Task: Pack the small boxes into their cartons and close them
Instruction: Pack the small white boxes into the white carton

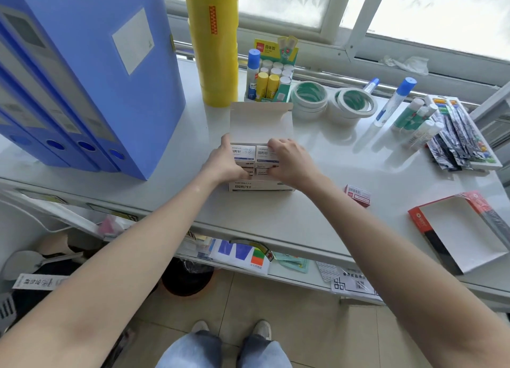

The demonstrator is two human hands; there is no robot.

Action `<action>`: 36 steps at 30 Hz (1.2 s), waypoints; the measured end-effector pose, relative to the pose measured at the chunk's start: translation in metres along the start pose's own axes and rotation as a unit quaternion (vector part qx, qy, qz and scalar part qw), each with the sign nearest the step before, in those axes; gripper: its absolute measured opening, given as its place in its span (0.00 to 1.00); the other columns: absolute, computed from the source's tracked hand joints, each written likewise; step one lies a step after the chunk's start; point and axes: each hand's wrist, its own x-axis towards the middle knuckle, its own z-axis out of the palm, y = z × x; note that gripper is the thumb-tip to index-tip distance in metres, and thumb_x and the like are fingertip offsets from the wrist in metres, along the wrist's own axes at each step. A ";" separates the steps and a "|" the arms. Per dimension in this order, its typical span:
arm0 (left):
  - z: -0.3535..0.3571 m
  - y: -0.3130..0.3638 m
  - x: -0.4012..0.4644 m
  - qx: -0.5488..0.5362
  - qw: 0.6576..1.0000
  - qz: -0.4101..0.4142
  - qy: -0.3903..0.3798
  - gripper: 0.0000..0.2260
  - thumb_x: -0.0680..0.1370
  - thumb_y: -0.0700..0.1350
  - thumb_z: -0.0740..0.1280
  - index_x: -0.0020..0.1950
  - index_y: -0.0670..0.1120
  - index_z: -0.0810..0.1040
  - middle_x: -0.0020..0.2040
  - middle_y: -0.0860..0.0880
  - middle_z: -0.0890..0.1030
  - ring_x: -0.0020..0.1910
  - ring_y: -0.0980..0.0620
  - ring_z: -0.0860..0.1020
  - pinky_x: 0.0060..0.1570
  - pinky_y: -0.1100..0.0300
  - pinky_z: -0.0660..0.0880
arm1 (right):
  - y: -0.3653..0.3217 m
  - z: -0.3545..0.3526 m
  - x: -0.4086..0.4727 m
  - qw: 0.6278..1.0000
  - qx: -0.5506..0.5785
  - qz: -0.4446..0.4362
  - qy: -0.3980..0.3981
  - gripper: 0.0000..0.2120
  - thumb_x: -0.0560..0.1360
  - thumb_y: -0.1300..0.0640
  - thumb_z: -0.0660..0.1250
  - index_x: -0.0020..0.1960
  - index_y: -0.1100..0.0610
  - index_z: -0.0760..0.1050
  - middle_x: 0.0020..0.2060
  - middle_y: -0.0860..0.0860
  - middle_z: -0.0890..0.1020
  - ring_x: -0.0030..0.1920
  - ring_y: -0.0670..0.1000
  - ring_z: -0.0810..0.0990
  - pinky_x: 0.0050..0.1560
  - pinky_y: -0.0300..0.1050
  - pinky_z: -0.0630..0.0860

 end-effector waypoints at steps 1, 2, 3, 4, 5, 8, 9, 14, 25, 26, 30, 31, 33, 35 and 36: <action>0.000 0.000 0.000 0.008 1.000 0.005 0.007 0.43 0.58 0.48 0.75 0.68 0.48 0.56 0.56 0.44 0.77 0.56 0.43 0.76 0.56 0.46 0.76 | 0.000 0.003 0.001 1.000 0.004 -0.001 0.007 0.15 0.67 0.63 0.65 0.54 0.63 0.70 0.49 0.60 0.78 0.51 0.61 0.74 0.46 0.49 0.70; 0.000 0.000 0.000 0.016 1.000 0.007 0.015 0.42 0.59 0.47 0.76 0.67 0.47 0.57 0.56 0.44 0.78 0.55 0.43 0.77 0.56 0.46 0.76 | 0.000 0.005 0.001 1.000 0.009 -0.003 0.017 0.16 0.67 0.64 0.65 0.54 0.63 0.68 0.49 0.60 0.78 0.50 0.61 0.74 0.45 0.49 0.69; 0.000 0.000 0.001 0.023 0.999 0.010 0.022 0.41 0.60 0.47 0.76 0.67 0.47 0.57 0.55 0.45 0.78 0.55 0.43 0.77 0.55 0.47 0.76 | 0.000 0.008 0.000 0.999 0.014 -0.005 0.028 0.17 0.67 0.65 0.64 0.55 0.62 0.67 0.48 0.60 0.77 0.49 0.62 0.74 0.43 0.49 0.69; -0.001 0.000 0.002 0.028 0.999 0.015 0.030 0.41 0.61 0.47 0.76 0.68 0.47 0.58 0.55 0.45 0.79 0.55 0.43 0.77 0.55 0.47 0.76 | -0.001 0.010 0.000 0.999 0.016 -0.007 0.039 0.18 0.67 0.66 0.64 0.55 0.62 0.65 0.48 0.60 0.77 0.48 0.62 0.74 0.41 0.49 0.68; -0.001 0.000 0.003 0.030 0.999 0.020 0.037 0.40 0.62 0.47 0.76 0.68 0.46 0.58 0.55 0.45 0.79 0.55 0.43 0.77 0.56 0.47 0.76 | -0.001 0.010 -0.001 0.999 0.015 -0.009 0.048 0.19 0.67 0.66 0.65 0.56 0.61 0.64 0.47 0.60 0.77 0.47 0.62 0.74 0.40 0.48 0.67; -0.001 -0.001 0.004 0.028 0.998 0.024 0.041 0.39 0.62 0.48 0.76 0.68 0.47 0.59 0.56 0.45 0.79 0.56 0.43 0.77 0.56 0.48 0.75 | -0.003 0.009 -0.001 0.998 -0.023 -0.013 0.052 0.21 0.68 0.64 0.66 0.57 0.61 0.62 0.48 0.60 0.77 0.48 0.63 0.75 0.40 0.49 0.66; -0.001 -0.001 0.005 0.027 0.998 0.026 0.040 0.39 0.63 0.48 0.76 0.68 0.47 0.59 0.56 0.45 0.79 0.56 0.43 0.77 0.57 0.48 0.75 | -0.004 0.008 0.000 0.997 -0.051 -0.012 0.050 0.21 0.68 0.62 0.68 0.57 0.61 0.63 0.48 0.60 0.78 0.49 0.62 0.75 0.43 0.50 0.67; -0.002 -0.001 0.004 0.029 0.998 0.037 0.037 0.39 0.64 0.48 0.76 0.68 0.46 0.59 0.58 0.44 0.78 0.57 0.42 0.77 0.58 0.47 0.75 | -0.006 0.004 0.000 0.978 -0.192 0.000 0.083 0.27 0.66 0.48 0.73 0.57 0.59 0.67 0.53 0.58 0.75 0.54 0.60 0.73 0.51 0.53 0.67; -0.002 -0.003 0.006 0.022 0.998 0.041 0.029 0.37 0.64 0.45 0.73 0.68 0.46 0.59 0.56 0.45 0.79 0.55 0.43 0.77 0.56 0.49 0.76 | -0.001 0.005 0.001 0.988 -0.145 0.031 0.048 0.26 0.67 0.54 0.69 0.59 0.60 0.61 0.43 0.57 0.80 0.51 0.60 0.75 0.46 0.49 0.60; -0.002 -0.004 0.005 0.019 0.999 0.042 0.030 0.36 0.64 0.44 0.73 0.68 0.46 0.59 0.56 0.45 0.79 0.55 0.44 0.77 0.56 0.49 0.76 | -0.001 0.006 0.002 0.988 -0.143 0.029 0.052 0.24 0.67 0.57 0.67 0.59 0.60 0.62 0.42 0.57 0.79 0.50 0.60 0.75 0.46 0.49 0.59; -0.003 -0.007 0.006 -0.009 0.999 0.039 0.027 0.34 0.64 0.44 0.72 0.67 0.48 0.61 0.55 0.47 0.79 0.55 0.45 0.78 0.57 0.51 0.76 | 0.000 0.009 0.002 0.992 -0.097 0.041 0.064 0.17 0.66 0.61 0.64 0.53 0.59 0.63 0.35 0.55 0.71 0.48 0.60 0.74 0.44 0.49 0.59; -0.003 -0.007 0.006 -0.016 0.999 0.041 0.026 0.33 0.64 0.44 0.72 0.67 0.48 0.62 0.55 0.47 0.79 0.55 0.45 0.78 0.57 0.51 0.76 | 0.000 0.009 0.001 0.993 -0.089 0.043 0.067 0.15 0.66 0.61 0.64 0.50 0.57 0.62 0.35 0.55 0.71 0.48 0.60 0.74 0.44 0.49 0.59; -0.003 -0.007 0.005 -0.027 0.998 0.044 0.021 0.33 0.65 0.43 0.72 0.67 0.48 0.62 0.55 0.47 0.79 0.55 0.45 0.78 0.57 0.51 0.75 | 0.000 0.009 -0.001 0.994 -0.078 0.044 0.069 0.14 0.67 0.61 0.63 0.46 0.56 0.59 0.34 0.54 0.71 0.48 0.60 0.73 0.45 0.49 0.60; -0.002 -0.007 0.005 -0.037 0.998 0.045 0.018 0.33 0.66 0.42 0.71 0.67 0.47 0.61 0.55 0.46 0.79 0.55 0.45 0.77 0.57 0.51 0.75 | 0.000 0.010 -0.003 0.994 -0.070 0.043 0.066 0.14 0.67 0.60 0.63 0.45 0.55 0.58 0.35 0.55 0.72 0.49 0.60 0.73 0.46 0.50 0.63; -0.001 -0.006 0.005 -0.042 0.998 0.045 0.019 0.32 0.66 0.42 0.71 0.67 0.47 0.61 0.55 0.46 0.79 0.54 0.45 0.77 0.56 0.52 0.75 | 0.000 0.010 -0.004 0.995 -0.066 0.044 0.062 0.13 0.67 0.59 0.63 0.45 0.55 0.58 0.36 0.56 0.75 0.50 0.60 0.73 0.47 0.50 0.64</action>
